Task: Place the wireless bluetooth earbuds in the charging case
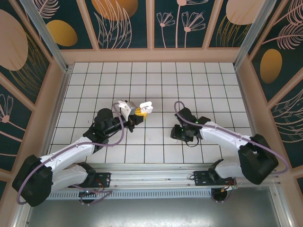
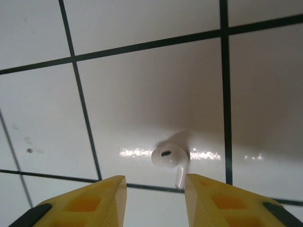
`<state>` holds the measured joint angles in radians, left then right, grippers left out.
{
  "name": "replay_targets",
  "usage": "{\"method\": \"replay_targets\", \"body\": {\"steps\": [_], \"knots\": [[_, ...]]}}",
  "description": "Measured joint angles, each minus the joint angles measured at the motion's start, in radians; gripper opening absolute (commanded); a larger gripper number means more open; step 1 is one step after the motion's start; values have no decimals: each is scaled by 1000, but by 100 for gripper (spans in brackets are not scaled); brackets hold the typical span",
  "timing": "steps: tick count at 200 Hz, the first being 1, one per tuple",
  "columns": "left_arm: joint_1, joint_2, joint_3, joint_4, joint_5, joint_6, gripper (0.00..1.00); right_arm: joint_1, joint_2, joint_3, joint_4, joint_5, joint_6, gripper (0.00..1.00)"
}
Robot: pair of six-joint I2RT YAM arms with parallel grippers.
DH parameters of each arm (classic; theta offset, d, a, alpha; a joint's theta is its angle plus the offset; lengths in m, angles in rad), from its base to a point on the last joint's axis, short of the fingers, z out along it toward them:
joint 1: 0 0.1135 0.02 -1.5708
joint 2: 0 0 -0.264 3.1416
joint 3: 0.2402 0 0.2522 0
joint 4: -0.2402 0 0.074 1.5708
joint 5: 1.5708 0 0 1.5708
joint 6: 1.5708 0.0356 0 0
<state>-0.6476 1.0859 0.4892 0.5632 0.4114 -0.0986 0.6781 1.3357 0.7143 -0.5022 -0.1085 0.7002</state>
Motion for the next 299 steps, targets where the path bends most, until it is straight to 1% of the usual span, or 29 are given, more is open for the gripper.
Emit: {"method": "replay_targets", "body": {"steps": [37,147,206,262,299], "knots": [[0,-26,-7,-17,-5,1,0,8,103,39,-12,6,-69,40],[0,-21,-7,-23,-11,1,0,23,195,90,-34,19,-148,40],[0,-21,-7,-30,-11,1,0,24,212,100,-56,39,-153,35],[0,5,-7,-31,-11,1,0,24,221,103,-68,41,-153,34],[0,5,-7,-37,-11,1,0,24,230,113,-83,51,-153,25]]}}
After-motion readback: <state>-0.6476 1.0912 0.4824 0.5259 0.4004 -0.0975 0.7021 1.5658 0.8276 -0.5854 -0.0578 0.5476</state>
